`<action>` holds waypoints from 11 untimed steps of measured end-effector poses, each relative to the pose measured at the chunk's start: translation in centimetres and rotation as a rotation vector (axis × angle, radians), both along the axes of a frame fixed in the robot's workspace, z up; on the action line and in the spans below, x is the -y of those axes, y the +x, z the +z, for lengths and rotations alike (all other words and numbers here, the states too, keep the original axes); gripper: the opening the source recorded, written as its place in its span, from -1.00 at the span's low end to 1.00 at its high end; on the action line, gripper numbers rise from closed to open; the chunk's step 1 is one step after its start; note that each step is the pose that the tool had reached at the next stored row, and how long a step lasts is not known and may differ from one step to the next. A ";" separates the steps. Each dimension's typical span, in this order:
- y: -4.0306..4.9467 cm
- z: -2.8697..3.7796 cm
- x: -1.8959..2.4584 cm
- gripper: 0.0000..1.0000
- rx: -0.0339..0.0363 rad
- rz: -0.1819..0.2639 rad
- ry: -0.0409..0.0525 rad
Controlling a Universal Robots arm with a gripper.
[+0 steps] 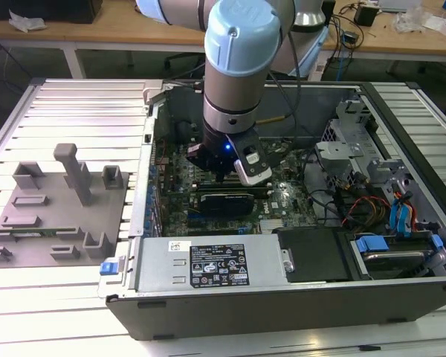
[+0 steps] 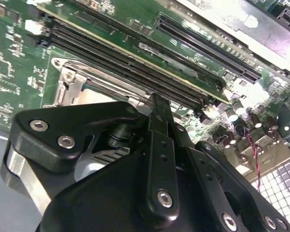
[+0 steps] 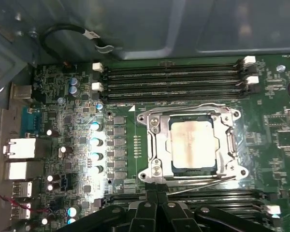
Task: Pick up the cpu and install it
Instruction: 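Install the second cpu locking lever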
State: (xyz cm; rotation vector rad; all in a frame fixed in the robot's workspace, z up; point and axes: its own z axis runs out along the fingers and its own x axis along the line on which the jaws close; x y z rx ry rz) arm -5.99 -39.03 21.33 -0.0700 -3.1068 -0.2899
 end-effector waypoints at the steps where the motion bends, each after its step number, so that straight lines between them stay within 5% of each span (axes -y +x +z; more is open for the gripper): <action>1: -0.09 -0.12 -0.01 -0.79 0.0000 0.000 0.0008; 11: -0.51 -1.04 -0.05 -0.79 0.0001 -0.005 0.0385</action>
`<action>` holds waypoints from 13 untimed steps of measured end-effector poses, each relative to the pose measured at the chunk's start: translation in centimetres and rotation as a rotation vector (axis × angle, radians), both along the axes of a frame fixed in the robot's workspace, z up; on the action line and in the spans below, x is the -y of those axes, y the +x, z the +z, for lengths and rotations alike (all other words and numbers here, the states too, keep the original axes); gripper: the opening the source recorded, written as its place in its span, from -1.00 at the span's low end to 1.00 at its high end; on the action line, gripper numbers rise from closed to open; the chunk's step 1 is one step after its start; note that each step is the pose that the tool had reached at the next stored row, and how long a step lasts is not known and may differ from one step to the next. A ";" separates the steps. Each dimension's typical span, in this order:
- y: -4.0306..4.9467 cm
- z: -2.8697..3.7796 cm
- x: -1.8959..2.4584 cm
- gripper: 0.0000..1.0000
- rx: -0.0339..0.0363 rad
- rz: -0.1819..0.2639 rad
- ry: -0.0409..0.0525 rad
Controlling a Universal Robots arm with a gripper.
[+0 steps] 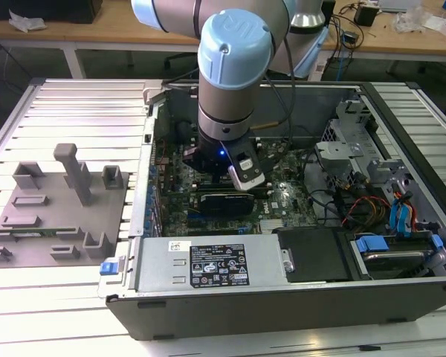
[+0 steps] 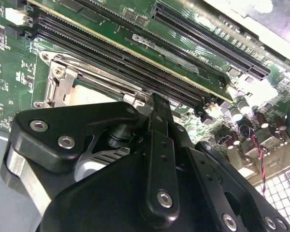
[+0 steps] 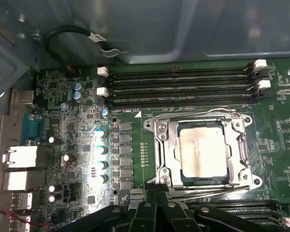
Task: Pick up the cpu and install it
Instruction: 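Install the second cpu locking lever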
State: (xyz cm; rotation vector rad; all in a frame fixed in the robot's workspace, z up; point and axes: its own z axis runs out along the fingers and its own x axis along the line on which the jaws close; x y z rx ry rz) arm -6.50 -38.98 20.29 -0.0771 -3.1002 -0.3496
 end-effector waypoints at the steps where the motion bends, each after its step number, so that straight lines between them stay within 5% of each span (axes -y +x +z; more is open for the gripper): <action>1: 0.00 -0.05 0.00 -0.79 -0.0001 -0.001 0.0000; 13: 0.01 -0.12 0.21 -0.79 -0.0002 -0.004 0.0061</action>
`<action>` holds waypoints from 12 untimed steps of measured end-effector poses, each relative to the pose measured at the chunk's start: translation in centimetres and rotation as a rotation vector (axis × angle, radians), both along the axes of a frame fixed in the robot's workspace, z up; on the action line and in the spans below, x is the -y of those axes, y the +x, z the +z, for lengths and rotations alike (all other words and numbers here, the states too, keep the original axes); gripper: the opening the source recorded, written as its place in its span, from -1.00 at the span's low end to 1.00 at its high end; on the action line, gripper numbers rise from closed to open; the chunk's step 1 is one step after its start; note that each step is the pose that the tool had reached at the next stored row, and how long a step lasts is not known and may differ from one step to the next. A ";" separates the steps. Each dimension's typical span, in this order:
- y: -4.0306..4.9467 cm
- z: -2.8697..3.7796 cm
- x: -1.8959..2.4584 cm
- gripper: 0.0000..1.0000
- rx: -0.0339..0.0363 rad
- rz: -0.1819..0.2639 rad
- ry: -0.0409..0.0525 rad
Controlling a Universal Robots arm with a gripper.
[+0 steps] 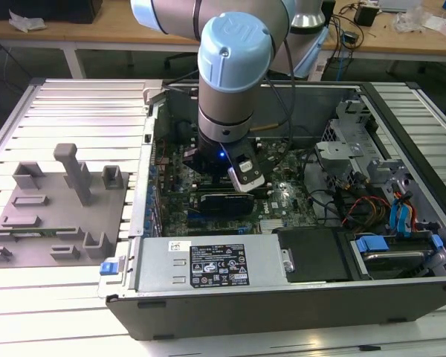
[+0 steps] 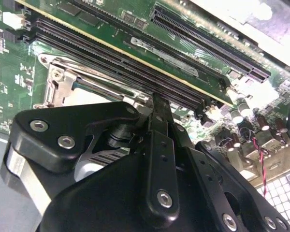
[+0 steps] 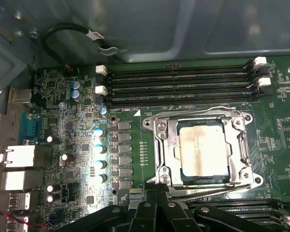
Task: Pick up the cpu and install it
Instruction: 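Install the second cpu locking lever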
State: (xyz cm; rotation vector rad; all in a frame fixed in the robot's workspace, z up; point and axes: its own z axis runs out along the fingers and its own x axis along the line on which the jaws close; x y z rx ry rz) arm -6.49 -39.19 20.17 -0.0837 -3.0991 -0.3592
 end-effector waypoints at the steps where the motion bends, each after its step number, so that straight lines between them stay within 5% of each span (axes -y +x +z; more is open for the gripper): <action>1: 0.01 0.01 0.02 -0.79 0.0000 0.000 0.0018; 8: 0.10 0.10 0.46 -0.79 -0.0005 0.000 0.0157; 12: 0.11 0.11 0.72 -0.79 -0.0005 0.000 0.0393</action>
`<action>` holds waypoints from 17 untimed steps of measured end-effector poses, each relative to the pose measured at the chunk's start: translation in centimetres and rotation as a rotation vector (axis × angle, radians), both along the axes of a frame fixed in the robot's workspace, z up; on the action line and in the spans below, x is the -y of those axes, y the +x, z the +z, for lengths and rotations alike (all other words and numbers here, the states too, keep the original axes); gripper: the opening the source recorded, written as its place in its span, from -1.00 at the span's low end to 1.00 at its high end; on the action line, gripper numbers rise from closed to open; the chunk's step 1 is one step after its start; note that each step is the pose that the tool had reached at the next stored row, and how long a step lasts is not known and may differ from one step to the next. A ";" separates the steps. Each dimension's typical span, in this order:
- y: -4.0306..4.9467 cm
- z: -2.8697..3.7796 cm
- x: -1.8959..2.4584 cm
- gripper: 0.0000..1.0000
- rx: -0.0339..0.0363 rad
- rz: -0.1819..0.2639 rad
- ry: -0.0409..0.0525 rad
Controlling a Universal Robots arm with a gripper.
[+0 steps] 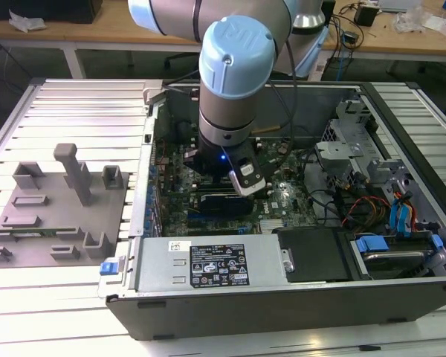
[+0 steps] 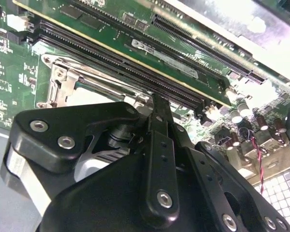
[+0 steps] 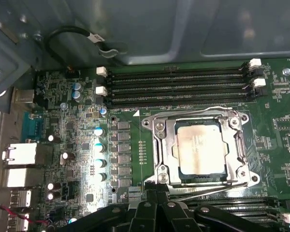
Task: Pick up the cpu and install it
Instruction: 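Install the second cpu locking lever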
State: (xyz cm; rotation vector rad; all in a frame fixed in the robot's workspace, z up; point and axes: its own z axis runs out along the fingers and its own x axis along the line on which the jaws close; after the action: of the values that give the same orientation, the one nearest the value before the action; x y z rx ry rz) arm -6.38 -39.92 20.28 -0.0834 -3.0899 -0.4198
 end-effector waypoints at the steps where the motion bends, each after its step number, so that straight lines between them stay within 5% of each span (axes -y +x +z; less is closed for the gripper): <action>1: 0.00 0.00 0.07 -0.79 0.0001 0.000 0.0103; 17: 0.01 0.00 0.80 -0.79 0.0000 -0.001 0.0291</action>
State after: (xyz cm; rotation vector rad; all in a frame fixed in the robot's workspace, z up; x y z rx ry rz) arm -6.38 -40.72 20.28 -0.0851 -3.0829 -0.4647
